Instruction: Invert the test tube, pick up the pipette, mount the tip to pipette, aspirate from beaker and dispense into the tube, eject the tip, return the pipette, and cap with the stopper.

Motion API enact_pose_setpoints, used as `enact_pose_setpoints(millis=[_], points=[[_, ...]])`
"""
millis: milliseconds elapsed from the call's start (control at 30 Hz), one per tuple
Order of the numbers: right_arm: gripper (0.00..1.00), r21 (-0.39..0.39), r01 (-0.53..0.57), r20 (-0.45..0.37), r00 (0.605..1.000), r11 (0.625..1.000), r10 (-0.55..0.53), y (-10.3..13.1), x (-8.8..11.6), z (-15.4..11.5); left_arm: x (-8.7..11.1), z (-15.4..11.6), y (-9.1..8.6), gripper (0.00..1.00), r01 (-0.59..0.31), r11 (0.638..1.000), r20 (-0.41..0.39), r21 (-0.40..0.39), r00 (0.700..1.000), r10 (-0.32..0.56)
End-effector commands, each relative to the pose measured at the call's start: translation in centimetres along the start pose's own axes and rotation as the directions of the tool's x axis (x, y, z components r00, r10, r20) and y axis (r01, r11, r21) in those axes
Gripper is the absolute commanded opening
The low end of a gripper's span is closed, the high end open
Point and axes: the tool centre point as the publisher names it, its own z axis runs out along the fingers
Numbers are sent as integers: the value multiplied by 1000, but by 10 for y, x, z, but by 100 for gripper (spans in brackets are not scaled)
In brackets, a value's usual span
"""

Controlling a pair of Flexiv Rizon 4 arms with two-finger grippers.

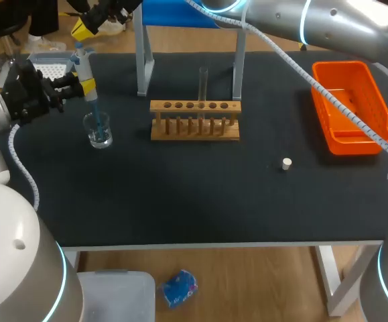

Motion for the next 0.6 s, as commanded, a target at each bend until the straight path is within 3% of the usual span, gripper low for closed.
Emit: enact_pose_setpoints(millis=[33, 600], points=[[0, 3, -1, -49, 999, 1000, 2, 0, -9, 2, 1, 0, 0, 0, -2, 1000, 3, 1, 1000, 2], [0, -7, -15, -61, 998, 1000, 14, -10, -9, 8, 1, 0, 0, 0, -2, 1000, 3, 1, 1000, 2]])
